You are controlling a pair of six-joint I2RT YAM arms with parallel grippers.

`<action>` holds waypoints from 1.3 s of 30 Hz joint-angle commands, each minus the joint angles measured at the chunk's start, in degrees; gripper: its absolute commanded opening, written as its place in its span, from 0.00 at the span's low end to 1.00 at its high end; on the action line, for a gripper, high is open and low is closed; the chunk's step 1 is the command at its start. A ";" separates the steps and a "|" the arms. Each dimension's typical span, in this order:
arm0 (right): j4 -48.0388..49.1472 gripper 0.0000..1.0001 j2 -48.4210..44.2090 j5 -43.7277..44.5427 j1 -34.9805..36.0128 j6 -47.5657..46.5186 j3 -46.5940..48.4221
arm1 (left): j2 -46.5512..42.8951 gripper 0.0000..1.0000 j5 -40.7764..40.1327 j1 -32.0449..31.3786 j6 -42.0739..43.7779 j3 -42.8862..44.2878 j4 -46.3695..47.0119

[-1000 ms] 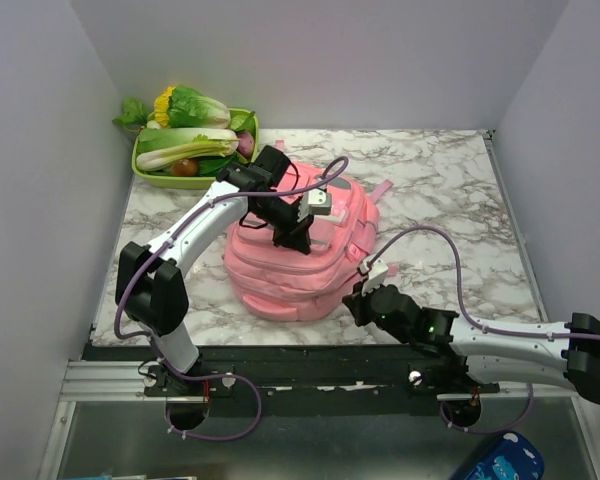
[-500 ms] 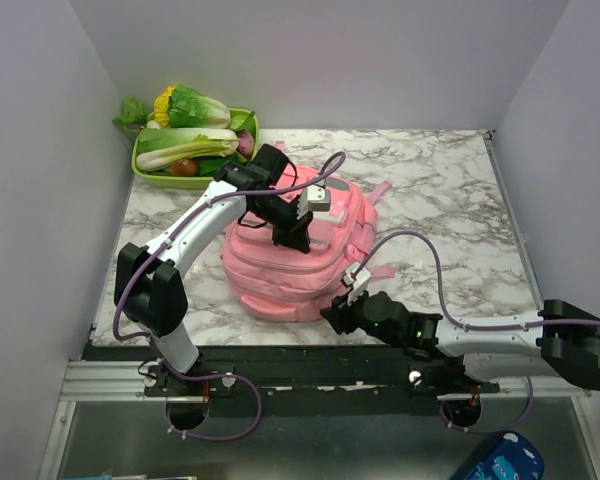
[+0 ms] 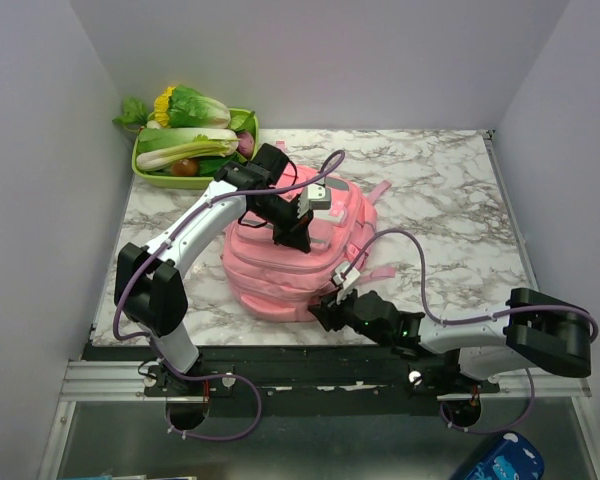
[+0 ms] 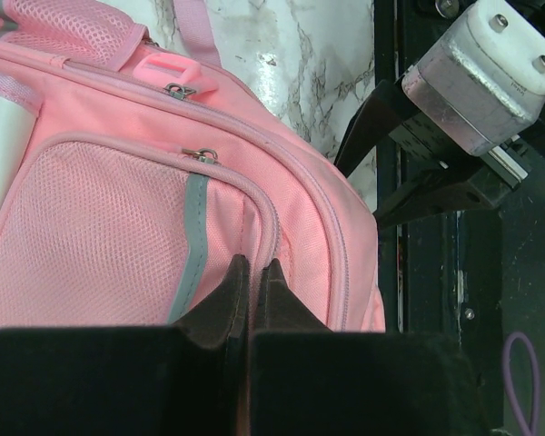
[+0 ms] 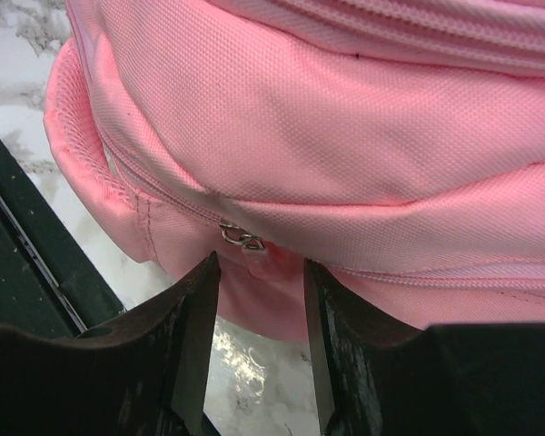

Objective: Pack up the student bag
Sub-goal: Zip the student bag at the center of the board.

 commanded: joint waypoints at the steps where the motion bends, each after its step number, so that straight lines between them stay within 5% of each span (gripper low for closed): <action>1: 6.36 0.47 1.59 1.28 0.40 0.21 2.44 | -2.40 0.00 2.87 0.31 -2.32 1.14 0.07; 6: 3.12 0.19 -1.12 2.51 0.41 2.23 1.47 | -2.75 0.00 2.70 0.23 -1.89 -0.09 -0.11; 12: -3.30 0.01 -7.80 3.74 0.49 4.34 -0.98 | -3.37 0.00 2.00 0.23 -1.01 -1.06 -0.46; 25: -22.89 0.01 -14.05 9.54 0.41 14.00 -2.13 | -4.07 0.00 0.94 0.23 2.50 0.26 -5.02; 39: -30.82 0.01 -13.00 13.24 -2.93 18.24 0.59 | -2.40 0.00 3.23 0.14 19.03 6.50 -26.65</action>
